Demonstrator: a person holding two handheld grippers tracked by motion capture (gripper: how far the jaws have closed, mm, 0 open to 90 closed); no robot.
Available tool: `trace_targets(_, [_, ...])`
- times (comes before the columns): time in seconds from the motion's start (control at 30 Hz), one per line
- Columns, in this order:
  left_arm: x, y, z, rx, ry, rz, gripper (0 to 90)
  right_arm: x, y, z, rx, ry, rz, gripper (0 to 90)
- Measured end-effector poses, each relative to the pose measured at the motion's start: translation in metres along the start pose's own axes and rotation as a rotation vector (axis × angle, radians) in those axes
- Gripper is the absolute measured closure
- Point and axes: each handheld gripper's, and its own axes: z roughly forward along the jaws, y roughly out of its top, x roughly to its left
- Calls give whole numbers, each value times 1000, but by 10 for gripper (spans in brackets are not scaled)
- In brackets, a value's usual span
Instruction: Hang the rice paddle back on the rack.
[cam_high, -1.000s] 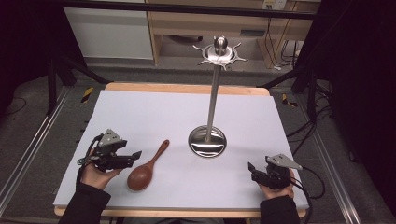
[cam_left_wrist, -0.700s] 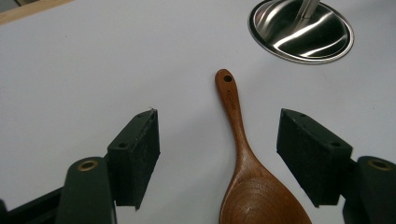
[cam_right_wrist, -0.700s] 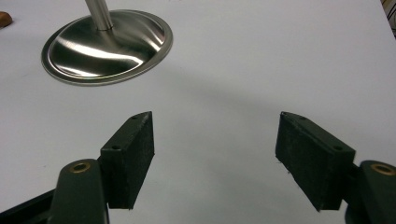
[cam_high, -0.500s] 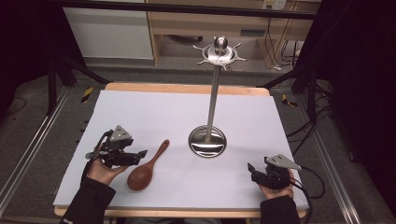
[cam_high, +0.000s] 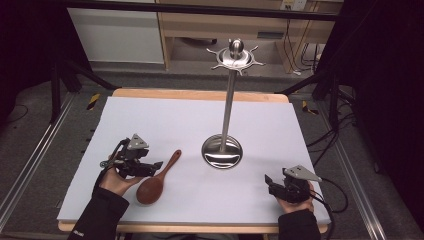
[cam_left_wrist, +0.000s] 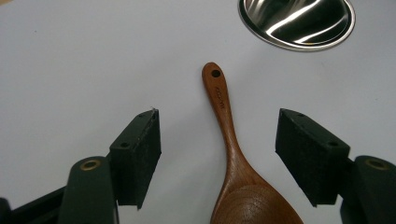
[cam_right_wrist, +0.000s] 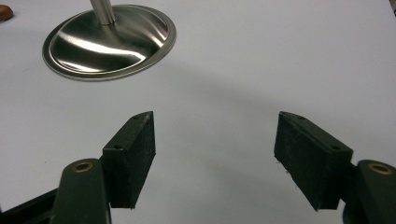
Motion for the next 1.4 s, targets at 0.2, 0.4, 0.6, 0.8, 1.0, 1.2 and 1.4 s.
trace_targets(0.2, [0,2,5,47,-7,10,302,0,0,0,7,2,1,311])
trace_targets(0.4, [-2,3,12,67,-13,6,311,0,0,0,6,4,9,318])
trace_targets(0.6, [-6,4,21,109,-32,28,352,0,0,1,12,8,8,327])
trace_targets(0.8, [-11,5,31,143,-32,36,379,0,1,1,12,11,11,327])
trace_targets(1.0, [-14,8,38,169,-31,47,405,0,0,1,12,12,4,333])
trace_targets(1.2, [-14,8,46,203,-34,45,453,0,1,2,18,17,8,345])
trace_targets(1.4, [-14,9,52,233,-33,38,491,0,1,3,25,21,8,356])
